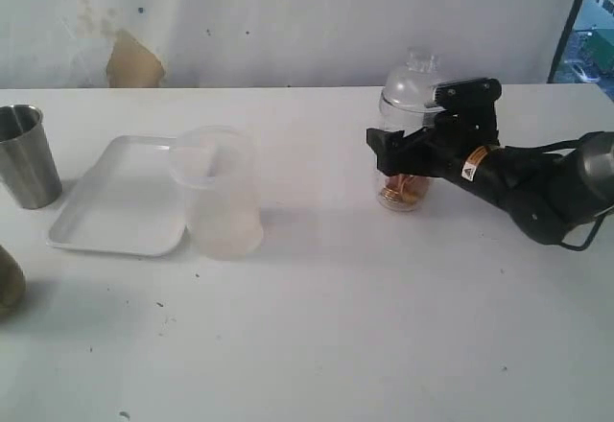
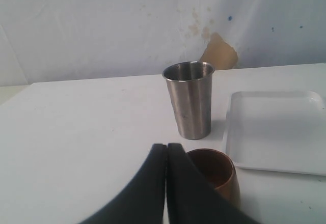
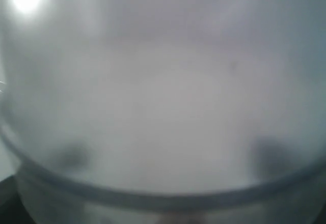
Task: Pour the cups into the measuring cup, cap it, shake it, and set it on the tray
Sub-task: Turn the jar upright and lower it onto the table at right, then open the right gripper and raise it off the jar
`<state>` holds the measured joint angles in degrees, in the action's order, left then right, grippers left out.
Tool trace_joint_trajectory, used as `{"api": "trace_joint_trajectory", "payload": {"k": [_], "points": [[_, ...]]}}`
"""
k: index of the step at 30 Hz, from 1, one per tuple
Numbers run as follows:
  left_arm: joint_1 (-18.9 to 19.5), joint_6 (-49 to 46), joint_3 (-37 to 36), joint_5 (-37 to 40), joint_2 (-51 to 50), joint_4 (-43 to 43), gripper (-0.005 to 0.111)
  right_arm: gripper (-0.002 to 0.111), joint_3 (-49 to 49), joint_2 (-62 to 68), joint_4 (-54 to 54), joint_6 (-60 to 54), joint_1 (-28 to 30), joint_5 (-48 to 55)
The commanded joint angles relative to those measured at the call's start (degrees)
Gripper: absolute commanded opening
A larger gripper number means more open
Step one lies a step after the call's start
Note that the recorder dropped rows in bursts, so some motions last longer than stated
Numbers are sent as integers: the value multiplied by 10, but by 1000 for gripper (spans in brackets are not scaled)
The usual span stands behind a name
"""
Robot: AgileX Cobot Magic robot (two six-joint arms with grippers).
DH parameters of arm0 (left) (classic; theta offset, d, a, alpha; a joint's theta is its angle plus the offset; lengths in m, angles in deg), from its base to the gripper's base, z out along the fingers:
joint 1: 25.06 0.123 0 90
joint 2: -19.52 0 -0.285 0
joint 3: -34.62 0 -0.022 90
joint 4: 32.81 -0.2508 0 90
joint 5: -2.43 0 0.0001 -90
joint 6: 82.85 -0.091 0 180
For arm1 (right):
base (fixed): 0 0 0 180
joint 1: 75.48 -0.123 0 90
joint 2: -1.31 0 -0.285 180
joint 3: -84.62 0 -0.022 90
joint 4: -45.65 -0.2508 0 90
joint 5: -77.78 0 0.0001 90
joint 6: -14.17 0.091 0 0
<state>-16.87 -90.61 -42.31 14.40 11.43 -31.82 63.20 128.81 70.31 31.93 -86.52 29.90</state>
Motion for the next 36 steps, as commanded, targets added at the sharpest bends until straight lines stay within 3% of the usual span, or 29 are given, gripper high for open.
{"api": "trace_joint_trajectory", "payload": {"k": [1,2,4,7,8,36], "points": [[-3,0,-3,-4,3,5,1,14,1,-4,23,-30,1,-15],[-3,0,-3,-4,3,5,1,21,1,-4,24,-29,1,-15],[-3,0,-3,-4,3,5,1,46,1,-8,24,-24,1,-9],[-3,0,-3,-4,3,5,1,96,1,-25,34,-31,1,35],[-3,0,-3,-4,3,5,1,100,1,-29,47,-37,1,45],[-3,0,-3,-4,3,5,1,102,1,-184,73,-4,1,171]]}}
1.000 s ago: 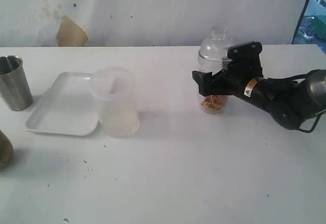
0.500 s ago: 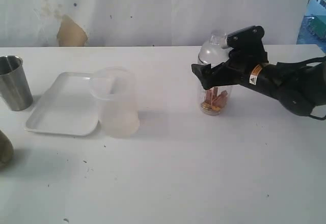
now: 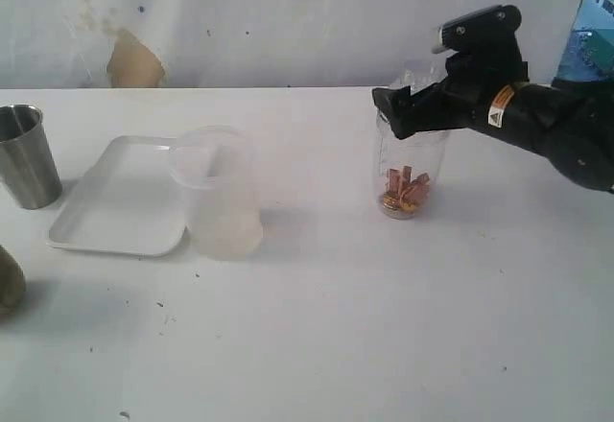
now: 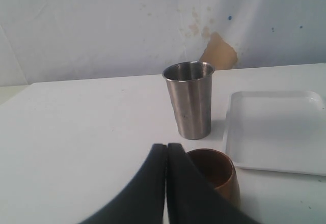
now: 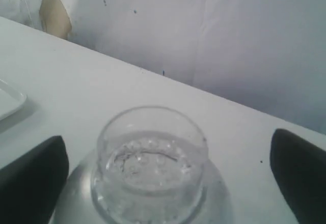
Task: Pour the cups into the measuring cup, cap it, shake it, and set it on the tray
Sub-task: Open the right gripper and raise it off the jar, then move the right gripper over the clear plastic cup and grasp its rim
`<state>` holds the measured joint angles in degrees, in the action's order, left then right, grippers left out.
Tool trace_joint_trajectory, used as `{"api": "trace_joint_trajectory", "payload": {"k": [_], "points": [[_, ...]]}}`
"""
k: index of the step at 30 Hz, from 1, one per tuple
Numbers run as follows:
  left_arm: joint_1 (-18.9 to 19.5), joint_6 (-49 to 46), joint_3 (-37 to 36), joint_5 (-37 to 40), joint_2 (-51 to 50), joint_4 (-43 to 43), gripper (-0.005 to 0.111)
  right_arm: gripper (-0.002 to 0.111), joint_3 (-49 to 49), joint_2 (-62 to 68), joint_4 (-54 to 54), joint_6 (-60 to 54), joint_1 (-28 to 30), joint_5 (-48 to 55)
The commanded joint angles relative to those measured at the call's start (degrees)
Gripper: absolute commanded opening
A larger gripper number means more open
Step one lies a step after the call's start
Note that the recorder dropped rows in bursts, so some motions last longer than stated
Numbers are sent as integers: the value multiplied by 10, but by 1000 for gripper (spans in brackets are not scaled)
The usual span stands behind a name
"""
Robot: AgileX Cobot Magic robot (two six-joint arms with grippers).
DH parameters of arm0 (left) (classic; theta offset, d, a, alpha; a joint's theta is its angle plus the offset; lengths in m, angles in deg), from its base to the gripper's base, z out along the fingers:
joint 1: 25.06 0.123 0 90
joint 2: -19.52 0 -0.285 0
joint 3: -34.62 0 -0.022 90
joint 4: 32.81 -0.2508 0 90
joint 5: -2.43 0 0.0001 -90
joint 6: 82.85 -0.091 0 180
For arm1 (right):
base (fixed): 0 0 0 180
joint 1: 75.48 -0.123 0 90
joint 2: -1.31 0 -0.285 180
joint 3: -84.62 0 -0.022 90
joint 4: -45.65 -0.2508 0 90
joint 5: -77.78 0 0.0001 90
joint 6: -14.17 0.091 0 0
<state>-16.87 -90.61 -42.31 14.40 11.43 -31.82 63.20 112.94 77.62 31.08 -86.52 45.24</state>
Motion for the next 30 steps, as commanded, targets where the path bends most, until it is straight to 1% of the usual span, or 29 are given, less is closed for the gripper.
{"api": "trace_joint_trajectory", "payload": {"k": [1,6,9,11,12,14,17,18,20,21,22,24,26,27,30], "points": [[-3,0,-3,-4,3,5,1,102,1,-30,-1,7,1,23],[-3,0,-3,-4,3,5,1,102,1,-64,8,46,1,43],[-3,0,-3,-4,3,5,1,102,1,-93,71,82,-9,43],[-3,0,-3,-4,3,5,1,102,1,-122,130,108,-27,43],[-3,0,-3,-4,3,5,1,102,1,-134,140,125,-36,47],[-3,0,-3,-4,3,5,1,102,1,-166,141,166,-60,60],[-3,0,-3,-4,3,5,1,101,2,-211,134,175,-108,104],[-3,0,-3,-4,3,5,1,98,5,-223,112,195,-124,142],[-3,0,-3,-4,3,5,1,88,18,-236,71,228,-150,222],[-3,0,-3,-4,3,5,1,76,29,-241,56,250,-171,288],[-3,0,-3,-4,3,5,1,67,36,-243,52,263,-185,332],[-3,0,-3,-4,3,5,1,44,50,-243,51,269,-225,425],[-3,0,-3,-4,3,5,1,32,54,-243,54,248,-268,493],[-3,0,-3,-4,3,5,1,30,54,-243,54,232,-294,524],[-3,0,-3,-4,3,5,1,29,54,-243,52,189,-369,566]]}}
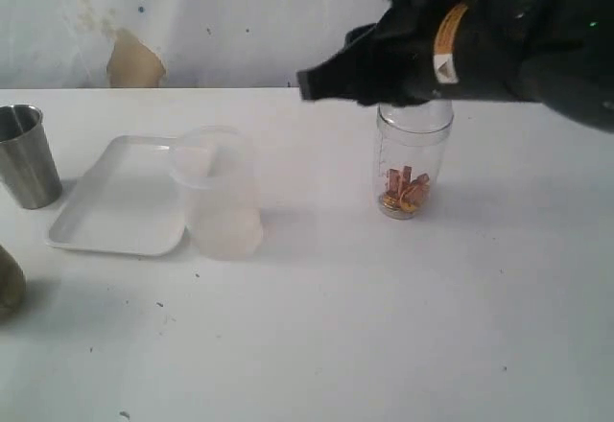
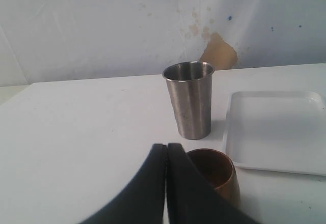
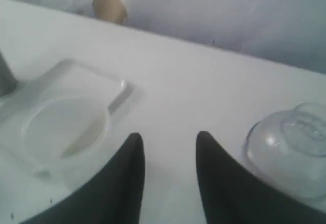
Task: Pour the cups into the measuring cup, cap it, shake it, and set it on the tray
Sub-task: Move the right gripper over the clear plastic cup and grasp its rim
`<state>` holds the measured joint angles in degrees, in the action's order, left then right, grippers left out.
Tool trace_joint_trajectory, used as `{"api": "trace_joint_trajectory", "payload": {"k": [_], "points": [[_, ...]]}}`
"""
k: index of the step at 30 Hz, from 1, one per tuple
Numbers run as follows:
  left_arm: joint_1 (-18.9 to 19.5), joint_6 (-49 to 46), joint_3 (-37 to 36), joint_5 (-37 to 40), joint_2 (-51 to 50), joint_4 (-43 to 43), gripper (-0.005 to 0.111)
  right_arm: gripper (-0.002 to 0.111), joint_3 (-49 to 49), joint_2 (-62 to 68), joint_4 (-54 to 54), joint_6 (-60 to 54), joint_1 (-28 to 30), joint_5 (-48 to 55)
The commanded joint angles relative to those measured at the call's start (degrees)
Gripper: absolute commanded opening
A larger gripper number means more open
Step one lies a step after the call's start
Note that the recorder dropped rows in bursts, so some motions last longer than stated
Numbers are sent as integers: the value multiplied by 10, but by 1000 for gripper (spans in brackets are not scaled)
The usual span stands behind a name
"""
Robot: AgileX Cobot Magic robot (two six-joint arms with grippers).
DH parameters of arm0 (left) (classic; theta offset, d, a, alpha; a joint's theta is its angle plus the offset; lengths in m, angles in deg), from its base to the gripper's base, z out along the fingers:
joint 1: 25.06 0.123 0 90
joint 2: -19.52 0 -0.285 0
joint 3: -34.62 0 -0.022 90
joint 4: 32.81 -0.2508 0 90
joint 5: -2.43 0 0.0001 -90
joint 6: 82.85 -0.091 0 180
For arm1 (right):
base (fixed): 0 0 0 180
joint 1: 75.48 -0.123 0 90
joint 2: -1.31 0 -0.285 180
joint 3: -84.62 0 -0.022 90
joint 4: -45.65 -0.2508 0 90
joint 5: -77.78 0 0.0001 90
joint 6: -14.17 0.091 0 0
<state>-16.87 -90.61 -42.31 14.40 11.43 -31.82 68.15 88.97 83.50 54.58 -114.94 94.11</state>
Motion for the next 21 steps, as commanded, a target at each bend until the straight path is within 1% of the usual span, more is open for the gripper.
{"api": "trace_joint_trajectory", "payload": {"k": [1,4,8,10,12,14,15,17,19,21], "points": [[-3,0,-3,-4,3,5,1,29,5,-3,-5,-42,-101,83],[-3,0,-3,-4,3,5,1,29,5,-3,4,12,-124,96],[-3,0,-3,-4,3,5,1,29,-5,-3,-3,34,-124,188],[-3,0,-3,-4,3,5,1,29,-14,-3,14,34,-124,210],[-3,0,-3,-4,3,5,1,29,-15,-3,6,34,-124,205],[-3,0,-3,-4,3,5,1,29,-7,-3,1,31,-124,167],[-3,0,-3,-4,3,5,1,29,6,-2,-6,18,-124,161],[-3,0,-3,-4,3,5,1,30,45,11,-47,-26,-124,187],[-3,0,-3,-4,3,5,1,33,98,34,-97,-81,-124,218],[-3,0,-3,-4,3,5,1,37,155,64,-125,-115,-124,247]]}}
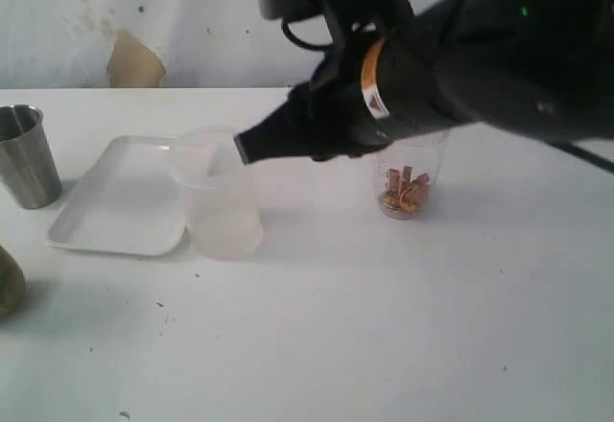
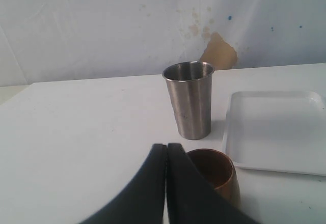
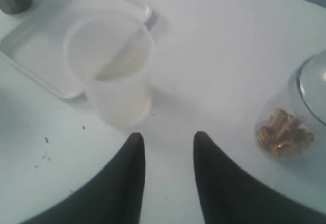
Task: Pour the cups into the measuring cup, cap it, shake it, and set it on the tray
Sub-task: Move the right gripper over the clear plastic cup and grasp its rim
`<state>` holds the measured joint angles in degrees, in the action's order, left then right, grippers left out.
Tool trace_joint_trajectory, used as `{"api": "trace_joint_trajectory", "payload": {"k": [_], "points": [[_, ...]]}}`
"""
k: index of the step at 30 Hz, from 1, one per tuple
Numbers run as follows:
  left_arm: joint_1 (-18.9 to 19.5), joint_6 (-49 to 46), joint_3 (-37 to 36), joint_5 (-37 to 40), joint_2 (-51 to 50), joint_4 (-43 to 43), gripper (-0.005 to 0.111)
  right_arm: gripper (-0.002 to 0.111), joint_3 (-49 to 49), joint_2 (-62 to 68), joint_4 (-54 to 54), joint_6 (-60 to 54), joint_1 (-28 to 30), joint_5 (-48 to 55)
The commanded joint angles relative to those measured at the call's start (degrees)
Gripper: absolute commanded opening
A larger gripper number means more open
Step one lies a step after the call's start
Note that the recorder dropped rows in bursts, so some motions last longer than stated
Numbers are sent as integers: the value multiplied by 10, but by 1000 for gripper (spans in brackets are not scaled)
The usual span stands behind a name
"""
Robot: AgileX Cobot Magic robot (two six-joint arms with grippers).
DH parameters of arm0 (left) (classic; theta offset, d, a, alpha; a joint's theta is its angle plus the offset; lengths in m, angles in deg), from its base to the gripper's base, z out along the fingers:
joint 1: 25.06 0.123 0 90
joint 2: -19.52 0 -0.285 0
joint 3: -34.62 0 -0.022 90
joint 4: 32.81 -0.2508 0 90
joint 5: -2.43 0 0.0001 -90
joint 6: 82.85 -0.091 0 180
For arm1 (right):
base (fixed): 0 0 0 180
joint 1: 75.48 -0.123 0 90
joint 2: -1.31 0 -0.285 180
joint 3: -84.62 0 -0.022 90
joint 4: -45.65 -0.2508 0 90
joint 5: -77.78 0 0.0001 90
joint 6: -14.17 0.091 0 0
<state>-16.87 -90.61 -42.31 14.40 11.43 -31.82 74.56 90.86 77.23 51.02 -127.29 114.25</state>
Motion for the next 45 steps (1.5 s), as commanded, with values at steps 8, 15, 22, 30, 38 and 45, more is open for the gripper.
{"api": "trace_joint_trajectory", "payload": {"k": [8,15,22,30,38,45], "points": [[-3,0,-3,-4,3,5,1,40,262,206,-63,-106,3,165],[-3,0,-3,-4,3,5,1,56,333,298,-176,-116,82,126],[-3,0,-3,-4,3,5,1,57,382,346,-262,-153,124,93],[-3,0,-3,-4,3,5,1,57,416,398,-309,-190,124,121],[-3,0,-3,-4,3,5,1,55,416,418,-308,-188,124,119],[-3,0,-3,-4,3,5,1,25,417,427,-301,-189,124,127]]}}
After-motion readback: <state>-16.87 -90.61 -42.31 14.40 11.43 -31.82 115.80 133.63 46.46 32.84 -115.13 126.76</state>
